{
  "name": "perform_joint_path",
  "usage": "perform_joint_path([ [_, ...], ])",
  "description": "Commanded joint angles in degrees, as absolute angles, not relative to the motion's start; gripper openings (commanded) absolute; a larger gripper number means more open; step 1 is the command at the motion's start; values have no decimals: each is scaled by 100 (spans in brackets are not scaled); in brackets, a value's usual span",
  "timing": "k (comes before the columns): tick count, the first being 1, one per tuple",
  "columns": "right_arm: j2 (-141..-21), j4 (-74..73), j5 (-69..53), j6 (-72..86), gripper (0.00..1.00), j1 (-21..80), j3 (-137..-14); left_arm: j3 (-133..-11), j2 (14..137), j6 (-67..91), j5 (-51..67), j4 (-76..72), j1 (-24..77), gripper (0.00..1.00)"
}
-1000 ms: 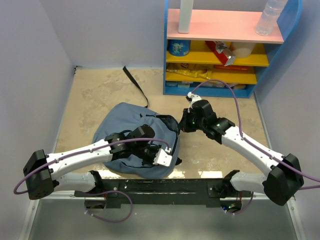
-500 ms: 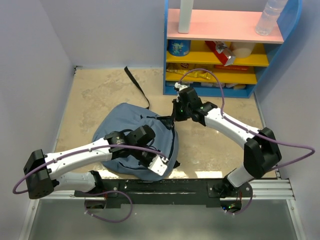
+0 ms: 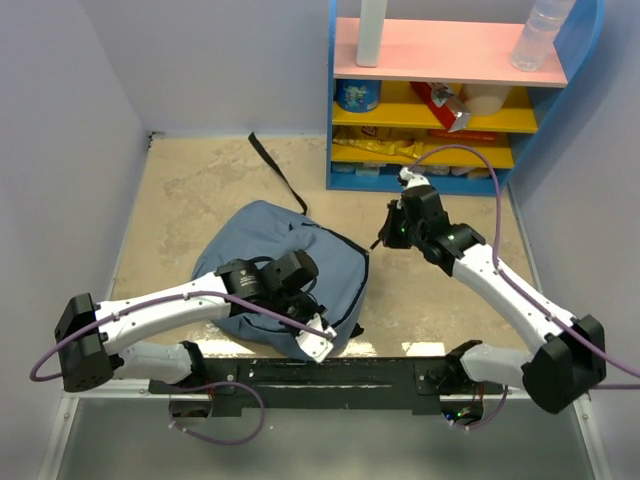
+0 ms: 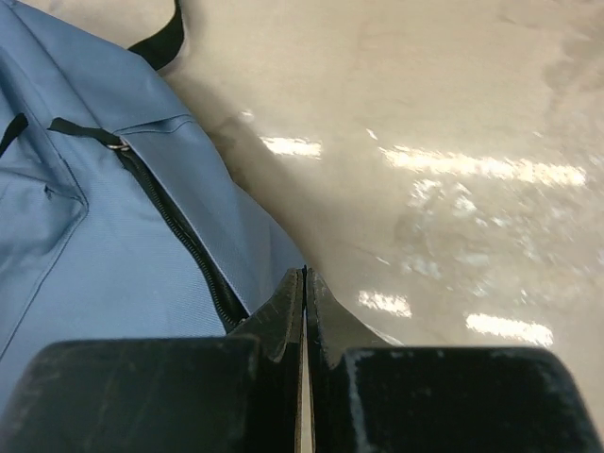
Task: Pack the student bag
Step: Zip the student bag at the center of the board.
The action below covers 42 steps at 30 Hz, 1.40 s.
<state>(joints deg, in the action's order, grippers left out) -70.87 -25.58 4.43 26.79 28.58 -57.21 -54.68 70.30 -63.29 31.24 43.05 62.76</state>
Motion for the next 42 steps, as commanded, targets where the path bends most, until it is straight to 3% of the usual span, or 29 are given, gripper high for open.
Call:
perform_joint_path([
  [1, -6259, -2275, 1977, 2777, 0, 2470, -5415, -5958, 7338, -6653, 3384, 5353, 6425, 0],
  [10, -5256, -2628, 1670, 3050, 0, 2478, -4966, -6153, 7577, -7198, 3498, 6011, 6785, 0],
  [27, -7118, -1354, 1547, 2628, 0, 2171, -6012, -5063, 7233, -7928, 2619, 6381, 7005, 0],
  [36, -7119, -888, 1116, 2804, 0, 2162, -6126, -5089, 7242, -7745, 2698, 6276, 7102, 0],
  [42, -6733, -923, 696, 2830, 0, 2171, -5547, -5501, 7321, -6542, 2891, 5451, 6962, 33],
])
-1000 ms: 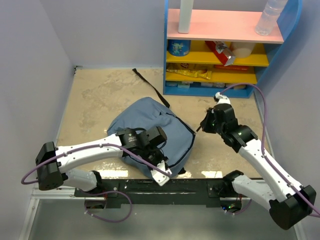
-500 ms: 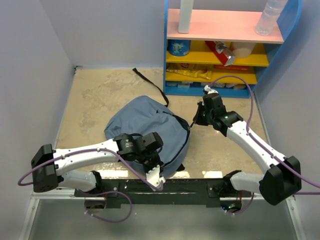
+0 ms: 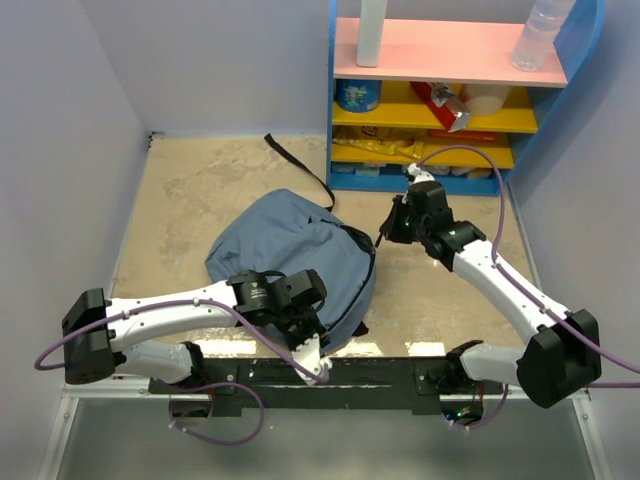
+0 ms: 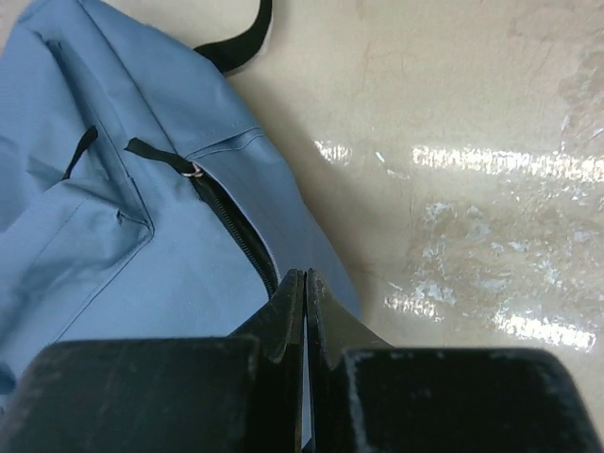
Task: Pack the student bag
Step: Zip the student bag at the center of the board.
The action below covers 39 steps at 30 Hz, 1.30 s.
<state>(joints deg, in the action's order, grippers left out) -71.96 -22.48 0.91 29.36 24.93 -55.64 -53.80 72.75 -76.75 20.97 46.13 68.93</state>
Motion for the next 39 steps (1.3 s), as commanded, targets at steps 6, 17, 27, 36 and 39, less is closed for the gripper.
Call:
perform_joint_path([
  [6, -6399, -756, 132, 3085, 0, 2206, -4896, -6196, 7523, -3497, 3340, 3466, 6250, 64],
  [17, -5661, -1072, 35, 3366, 0, 2795, -4553, -6495, 8383, -256, 1135, 1767, 6082, 75],
  [27, -5335, -1178, -123, 3436, 0, 2804, -4386, -6688, 9149, -61, -130, 1318, 6407, 71],
  [36, -5361, -1213, -193, 3410, 0, 2812, -4324, -6593, 9264, -728, 553, 1125, 6600, 7],
  [39, -5492, -1169, -53, 3375, 0, 2804, -4377, -6478, 9167, -1238, 1045, 1230, 6758, 0],
])
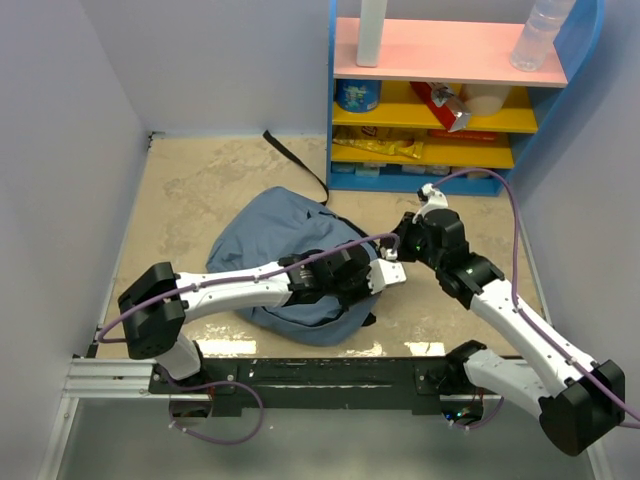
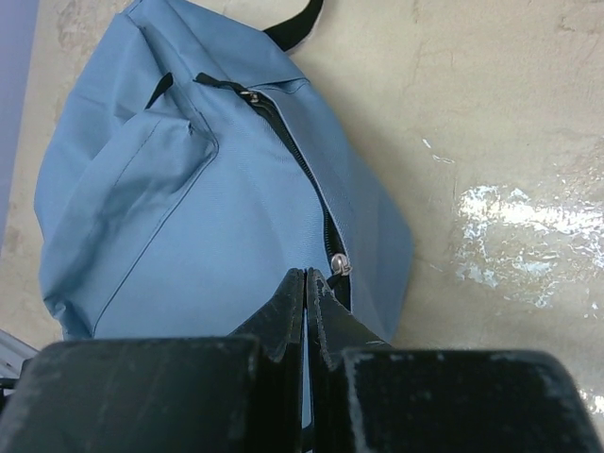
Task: Pack the student bag
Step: Zip the student bag at the center of the board.
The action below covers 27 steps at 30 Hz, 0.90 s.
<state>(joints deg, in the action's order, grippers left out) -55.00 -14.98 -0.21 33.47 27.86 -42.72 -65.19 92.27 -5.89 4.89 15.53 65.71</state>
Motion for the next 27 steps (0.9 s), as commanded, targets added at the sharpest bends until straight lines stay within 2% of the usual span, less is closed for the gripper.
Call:
perform_joint_path([
  [1, -5571, -1125, -18, 3314, 0, 2786, -4394, -6460, 9097, -1361, 1333, 1326, 6898, 0],
  [10, -6810, -695, 316, 3015, 0, 2663, -5158, -6355, 8719, -3538, 2838, 2968, 7839, 0],
  [19, -7382, -694, 632, 2786, 0, 2549, -5827, -6153, 8596, -4797, 2839, 3849, 8156, 0],
  [25, -7655, -528, 589, 2751, 0, 2470, -5950, -6047, 8569, -4599, 2427, 3631, 8191, 0],
  [27, -7813, -466, 589, 2760, 0, 2461, -6047, -6082, 8552, -4413, 1885, 3202, 8130, 8],
])
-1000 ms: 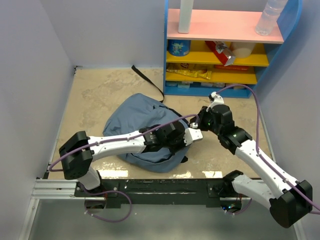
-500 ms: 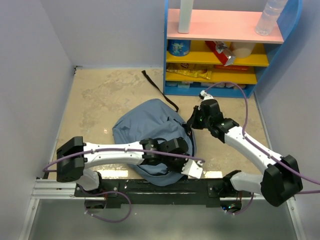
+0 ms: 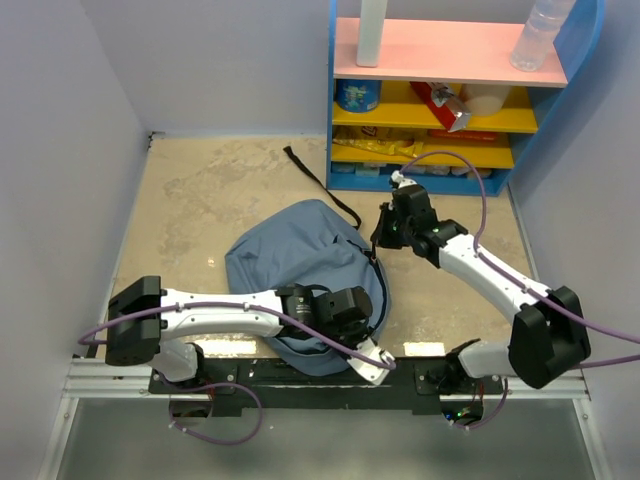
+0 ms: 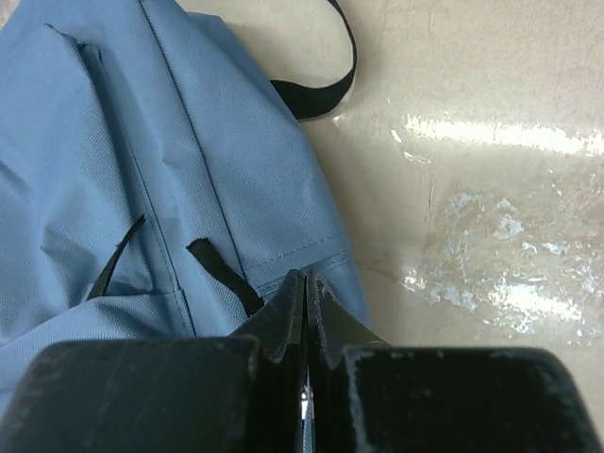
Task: Pack the student bag
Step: Zip the student bag at the center of the board, then reset both arms
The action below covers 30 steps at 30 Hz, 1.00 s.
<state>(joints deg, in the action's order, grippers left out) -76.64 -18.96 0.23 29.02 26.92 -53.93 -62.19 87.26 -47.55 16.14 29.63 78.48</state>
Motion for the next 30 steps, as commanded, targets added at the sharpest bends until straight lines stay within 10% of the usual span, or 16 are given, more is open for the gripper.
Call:
perform_joint_path([
  [1, -7857, -448, 589, 2768, 0, 2461, -6090, -6099, 8569, -4255, 1742, 3086, 8069, 11],
  [6, -8217, -413, 563, 2821, 0, 2347, -6591, -6679, 8745, -3972, 1924, 3058, 7480, 28],
  [11, -8218, -501, 589, 2637, 4, 2312, -6890, -7099, 8684, -4069, 1609, 3339, 7305, 73],
  [17, -8534, -1098, 281, 2558, 98, 2066, -7574, -9198, 9140, -3323, 1441, 4267, 5700, 90],
  [24, -7788, -1457, 96, 2610, 99, 2065, -7041, -10284, 8836, -2586, 1248, 4414, 3872, 100],
  [30, -6666, -2013, 404, 2400, 99, 2057, -6294, -8160, 7157, -1909, 688, 2850, 2269, 100],
])
